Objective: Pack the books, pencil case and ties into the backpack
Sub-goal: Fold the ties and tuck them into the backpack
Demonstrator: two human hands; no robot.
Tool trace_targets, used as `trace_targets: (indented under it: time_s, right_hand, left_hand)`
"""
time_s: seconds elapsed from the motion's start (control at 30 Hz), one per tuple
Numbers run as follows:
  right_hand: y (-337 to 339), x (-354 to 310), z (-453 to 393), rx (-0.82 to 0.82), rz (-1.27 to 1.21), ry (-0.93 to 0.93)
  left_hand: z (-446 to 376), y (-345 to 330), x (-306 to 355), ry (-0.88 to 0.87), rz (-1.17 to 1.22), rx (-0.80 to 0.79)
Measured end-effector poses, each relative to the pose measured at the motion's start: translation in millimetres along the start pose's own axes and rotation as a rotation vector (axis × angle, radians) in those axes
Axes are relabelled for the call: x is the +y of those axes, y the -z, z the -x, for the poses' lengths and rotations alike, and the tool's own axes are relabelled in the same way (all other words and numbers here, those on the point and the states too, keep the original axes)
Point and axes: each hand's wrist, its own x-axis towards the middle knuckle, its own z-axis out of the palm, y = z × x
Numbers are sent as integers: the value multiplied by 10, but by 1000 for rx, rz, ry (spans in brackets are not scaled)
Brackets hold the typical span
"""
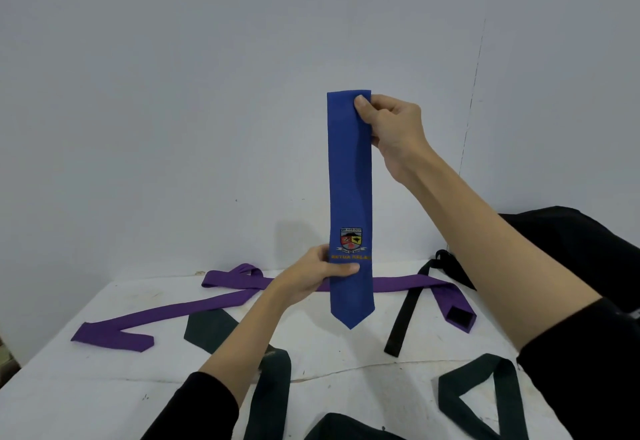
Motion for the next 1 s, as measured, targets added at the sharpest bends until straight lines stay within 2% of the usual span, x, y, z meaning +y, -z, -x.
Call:
trace_targets:
  time_s: [0.13, 0.37, 0.57, 0.63, 0.7, 0.77, 0.83, 0.93, 1.0]
  right_hand:
    - [-31, 26, 12, 20, 10, 1]
    - [99, 63, -204, 176, 50, -8]
    - [398, 375, -418, 279, 108, -106]
    - [453, 519, -377, 218, 174, -219]
    - [464, 684, -249, 81, 347, -330]
    - [456, 842, -99, -8, 504, -299]
    - [451, 893, 44, -79, 447, -191]
    - [442, 851, 217, -445, 243, -125]
    - [406, 829, 293, -584, 269, -87]
  left_hand:
    - [-7, -94, 334, -109, 31, -42]
    - [172, -253, 407, -98, 62, -48]
    - [427, -224, 588, -144, -13, 98]
    - [464, -240, 680, -193, -23, 146]
    - [468, -261, 771, -233, 2, 191]
    - [438, -259, 844, -237, 33, 237]
    - [393, -228, 888, -215, 77, 291]
    - [353, -180, 913, -174, 120, 326]
    - [344, -175, 927, -167, 98, 311]
